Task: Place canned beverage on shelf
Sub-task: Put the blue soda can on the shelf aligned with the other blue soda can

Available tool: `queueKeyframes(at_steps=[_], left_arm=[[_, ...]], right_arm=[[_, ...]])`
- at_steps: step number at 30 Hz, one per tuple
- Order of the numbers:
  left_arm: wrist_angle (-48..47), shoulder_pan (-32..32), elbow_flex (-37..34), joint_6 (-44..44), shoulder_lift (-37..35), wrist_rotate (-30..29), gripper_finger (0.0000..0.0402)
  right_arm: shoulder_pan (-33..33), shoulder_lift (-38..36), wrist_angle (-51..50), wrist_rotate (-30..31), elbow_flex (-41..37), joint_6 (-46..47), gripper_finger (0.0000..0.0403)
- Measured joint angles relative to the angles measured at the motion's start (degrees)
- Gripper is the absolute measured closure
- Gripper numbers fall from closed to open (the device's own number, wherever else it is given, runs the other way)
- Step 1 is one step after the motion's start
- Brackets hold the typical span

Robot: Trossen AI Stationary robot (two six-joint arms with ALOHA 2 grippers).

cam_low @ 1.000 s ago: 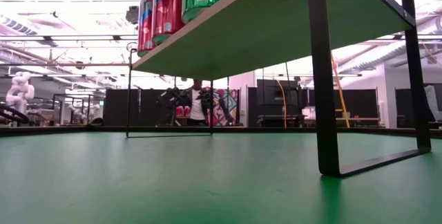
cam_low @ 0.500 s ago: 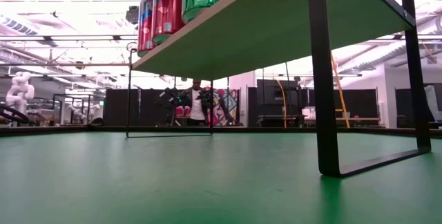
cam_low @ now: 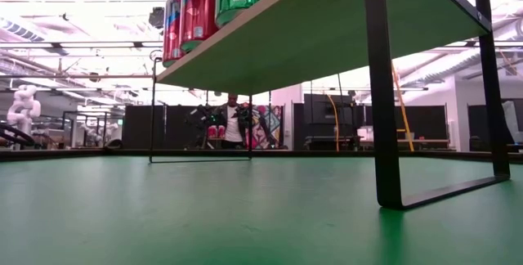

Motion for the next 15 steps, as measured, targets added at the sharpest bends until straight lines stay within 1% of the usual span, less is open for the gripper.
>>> queueKeyframes(at_steps=[10, 15], left_arm=[[-0.01, 0.00, 0.00, -0.02, 0.00, 0.00, 0.0004], [-0.02, 0.00, 0.00, 0.00, 0.00, 0.00, 0.0004]], right_arm=[[0.00, -0.33, 2.36, 0.07, 1.24, 4.94, 0.0114], [0.09, -2.10, 4.26, 0.11, 2.56, 7.25, 0.0114]])
